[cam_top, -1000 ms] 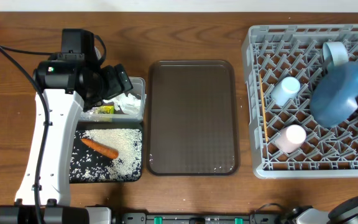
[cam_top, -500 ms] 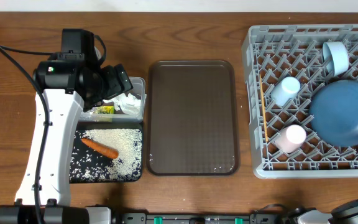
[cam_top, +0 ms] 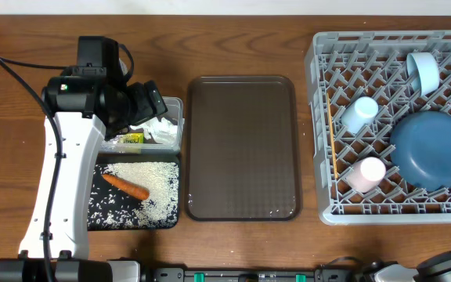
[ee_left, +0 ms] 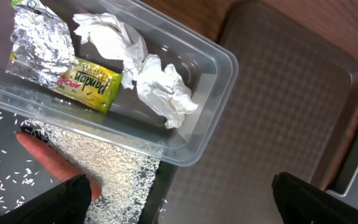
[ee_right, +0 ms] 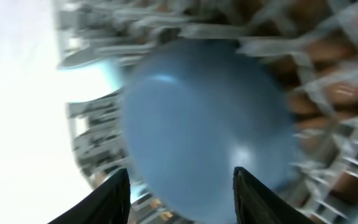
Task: Sort waste into correct bins and load items into the dishwasher rack
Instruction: 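Withdraw the right gripper upward from the plate in the rack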
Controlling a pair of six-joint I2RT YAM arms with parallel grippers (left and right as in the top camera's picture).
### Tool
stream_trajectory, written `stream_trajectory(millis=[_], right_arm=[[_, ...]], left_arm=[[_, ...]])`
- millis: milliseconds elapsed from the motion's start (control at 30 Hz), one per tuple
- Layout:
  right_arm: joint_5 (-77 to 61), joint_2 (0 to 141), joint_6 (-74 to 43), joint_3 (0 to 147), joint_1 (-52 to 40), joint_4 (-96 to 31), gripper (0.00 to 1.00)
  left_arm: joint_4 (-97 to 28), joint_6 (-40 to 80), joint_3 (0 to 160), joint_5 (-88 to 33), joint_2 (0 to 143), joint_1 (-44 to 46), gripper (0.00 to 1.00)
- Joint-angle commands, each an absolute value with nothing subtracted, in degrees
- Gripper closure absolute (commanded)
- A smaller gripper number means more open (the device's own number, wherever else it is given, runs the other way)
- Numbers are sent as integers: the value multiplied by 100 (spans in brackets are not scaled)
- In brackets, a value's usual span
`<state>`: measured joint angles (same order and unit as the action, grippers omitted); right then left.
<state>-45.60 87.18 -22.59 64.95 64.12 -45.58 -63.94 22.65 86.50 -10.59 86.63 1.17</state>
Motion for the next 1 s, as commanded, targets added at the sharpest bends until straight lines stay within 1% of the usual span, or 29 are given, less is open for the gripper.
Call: stream_trajectory(millis=[0, 100, 300, 333, 367, 400, 433, 567, 700, 833, 967], right_arm=[[-5784, 8501, -1579, 6646, 5885, -4545, 44], [-5708, 8458, -1068, 6646, 5122, -4563, 42], [-4753, 8460, -375, 6646, 3227, -4458, 35], [-4606, 8460, -274, 6646, 2888, -4449, 32], [-4436, 8460, -248, 6646, 2561, -4442, 28], [-4265, 8460, -248, 6646, 2292, -4434, 22], [-4045, 8460, -248, 6646, 1997, -4416, 1], [-3317, 8460, -250, 6646, 1157, -4458, 1], [-3020, 8460, -250, 6643, 631, -4458, 1], [-2995, 8460, -250, 6643, 360, -4456, 1], [-2995, 8460, -250, 6643, 325, -4458, 1]], left_arm=[[-6403, 2274, 8788, -1092, 8582, 93, 5], [-6403, 2272, 8788, -1092, 8582, 93, 5], [-6403, 2274, 8788, -1092, 8582, 93, 5], [-6403, 2272, 8788, -1092, 8582, 93, 5], [-6403, 2274, 8788, -1092, 8582, 93, 5], [-6403, 2274, 8788, -1092, 8582, 93, 5], [-6403, 2274, 8788, -1092, 8582, 93, 5], [-6403, 2274, 8788, -1092, 8582, 93, 5], [-6403, 2272, 8788, -1092, 8582, 93, 5], [-6403, 2272, 8788, -1092, 8582, 93, 5], [-6403, 2274, 8788, -1092, 8582, 93, 5]])
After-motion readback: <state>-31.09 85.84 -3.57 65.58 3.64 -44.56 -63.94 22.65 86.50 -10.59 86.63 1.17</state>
